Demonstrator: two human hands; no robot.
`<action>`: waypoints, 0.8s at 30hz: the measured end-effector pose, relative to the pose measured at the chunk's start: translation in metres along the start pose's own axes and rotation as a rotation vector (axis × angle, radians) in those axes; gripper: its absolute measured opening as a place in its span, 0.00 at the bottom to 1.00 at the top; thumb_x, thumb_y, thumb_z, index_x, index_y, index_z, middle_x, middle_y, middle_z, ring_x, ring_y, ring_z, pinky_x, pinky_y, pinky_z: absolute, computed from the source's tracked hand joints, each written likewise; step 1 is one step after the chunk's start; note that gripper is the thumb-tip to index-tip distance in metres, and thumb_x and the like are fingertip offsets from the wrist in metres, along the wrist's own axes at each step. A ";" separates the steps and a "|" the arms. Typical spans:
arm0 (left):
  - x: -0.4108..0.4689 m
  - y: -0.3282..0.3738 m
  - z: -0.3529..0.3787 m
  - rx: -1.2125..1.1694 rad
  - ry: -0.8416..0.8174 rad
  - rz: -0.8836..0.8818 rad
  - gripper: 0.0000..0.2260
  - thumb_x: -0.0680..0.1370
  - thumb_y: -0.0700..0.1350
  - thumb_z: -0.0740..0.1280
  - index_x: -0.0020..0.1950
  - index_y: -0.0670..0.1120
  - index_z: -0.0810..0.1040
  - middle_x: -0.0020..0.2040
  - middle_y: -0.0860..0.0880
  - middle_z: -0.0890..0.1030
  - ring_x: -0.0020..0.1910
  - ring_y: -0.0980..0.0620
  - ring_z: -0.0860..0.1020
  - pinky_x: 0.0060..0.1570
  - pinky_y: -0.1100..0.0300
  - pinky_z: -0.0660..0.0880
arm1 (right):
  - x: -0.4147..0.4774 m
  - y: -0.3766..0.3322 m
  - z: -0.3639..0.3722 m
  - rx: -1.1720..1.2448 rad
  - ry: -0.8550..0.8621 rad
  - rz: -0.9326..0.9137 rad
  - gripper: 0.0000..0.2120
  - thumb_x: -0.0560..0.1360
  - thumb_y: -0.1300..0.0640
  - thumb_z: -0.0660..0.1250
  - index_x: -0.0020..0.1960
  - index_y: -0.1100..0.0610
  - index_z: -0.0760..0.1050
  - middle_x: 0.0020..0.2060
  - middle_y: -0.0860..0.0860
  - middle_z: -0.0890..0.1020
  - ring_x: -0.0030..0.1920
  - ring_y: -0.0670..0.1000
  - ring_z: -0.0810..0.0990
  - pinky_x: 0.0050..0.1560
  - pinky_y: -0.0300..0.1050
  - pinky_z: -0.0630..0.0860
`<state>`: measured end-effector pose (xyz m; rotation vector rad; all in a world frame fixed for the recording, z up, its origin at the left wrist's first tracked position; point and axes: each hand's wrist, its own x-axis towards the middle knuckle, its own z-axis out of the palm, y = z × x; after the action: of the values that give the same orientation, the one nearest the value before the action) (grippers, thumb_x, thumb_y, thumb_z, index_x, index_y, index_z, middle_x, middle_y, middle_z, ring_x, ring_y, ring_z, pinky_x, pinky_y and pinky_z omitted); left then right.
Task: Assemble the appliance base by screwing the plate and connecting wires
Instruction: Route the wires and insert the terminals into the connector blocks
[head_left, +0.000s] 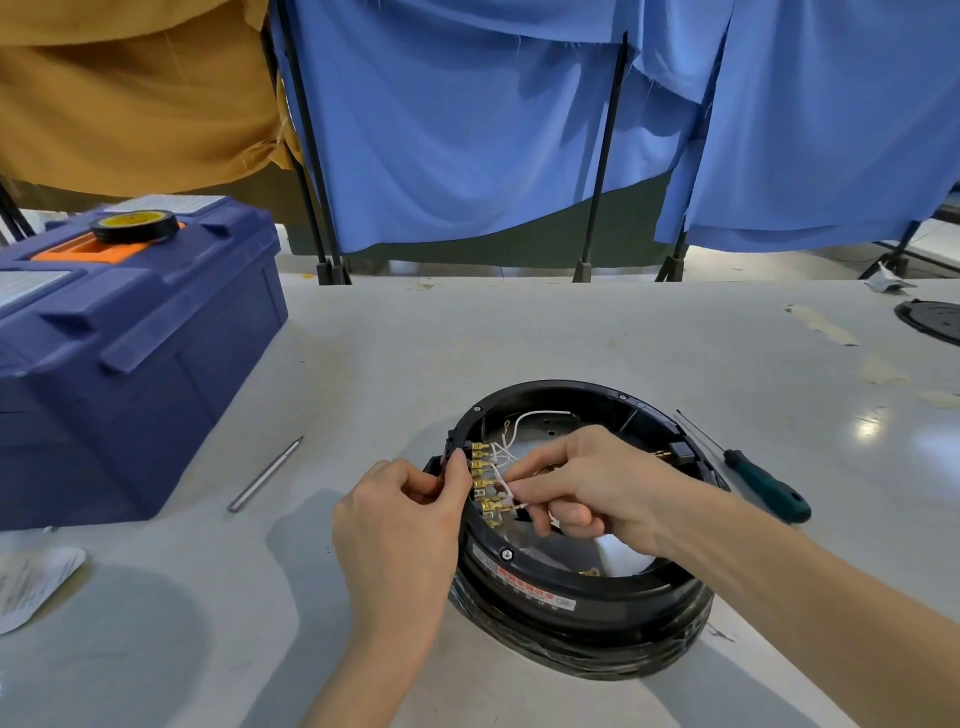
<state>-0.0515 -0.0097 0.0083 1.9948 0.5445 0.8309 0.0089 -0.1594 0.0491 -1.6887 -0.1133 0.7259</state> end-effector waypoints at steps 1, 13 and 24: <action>0.000 0.000 0.000 0.003 0.004 0.002 0.18 0.71 0.53 0.74 0.25 0.48 0.74 0.25 0.51 0.75 0.28 0.53 0.74 0.33 0.58 0.69 | 0.000 0.001 0.000 -0.002 0.012 -0.013 0.03 0.75 0.69 0.68 0.43 0.66 0.79 0.24 0.58 0.77 0.17 0.45 0.67 0.18 0.34 0.62; -0.001 0.006 -0.002 -0.101 -0.003 0.230 0.08 0.69 0.49 0.78 0.36 0.53 0.80 0.35 0.57 0.78 0.38 0.58 0.76 0.41 0.66 0.70 | -0.018 -0.004 -0.008 -0.134 0.108 -0.154 0.04 0.77 0.67 0.68 0.45 0.68 0.76 0.29 0.62 0.83 0.23 0.52 0.80 0.19 0.33 0.69; 0.000 0.006 0.004 -0.233 -0.248 0.504 0.03 0.67 0.43 0.74 0.39 0.49 0.85 0.43 0.57 0.81 0.45 0.61 0.77 0.47 0.55 0.72 | -0.018 -0.008 -0.021 0.110 -0.089 -0.011 0.04 0.76 0.67 0.68 0.47 0.67 0.81 0.32 0.58 0.80 0.27 0.49 0.76 0.30 0.38 0.75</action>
<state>-0.0484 -0.0149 0.0119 2.0000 -0.2031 0.8772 0.0075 -0.1830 0.0655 -1.5501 -0.1429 0.7856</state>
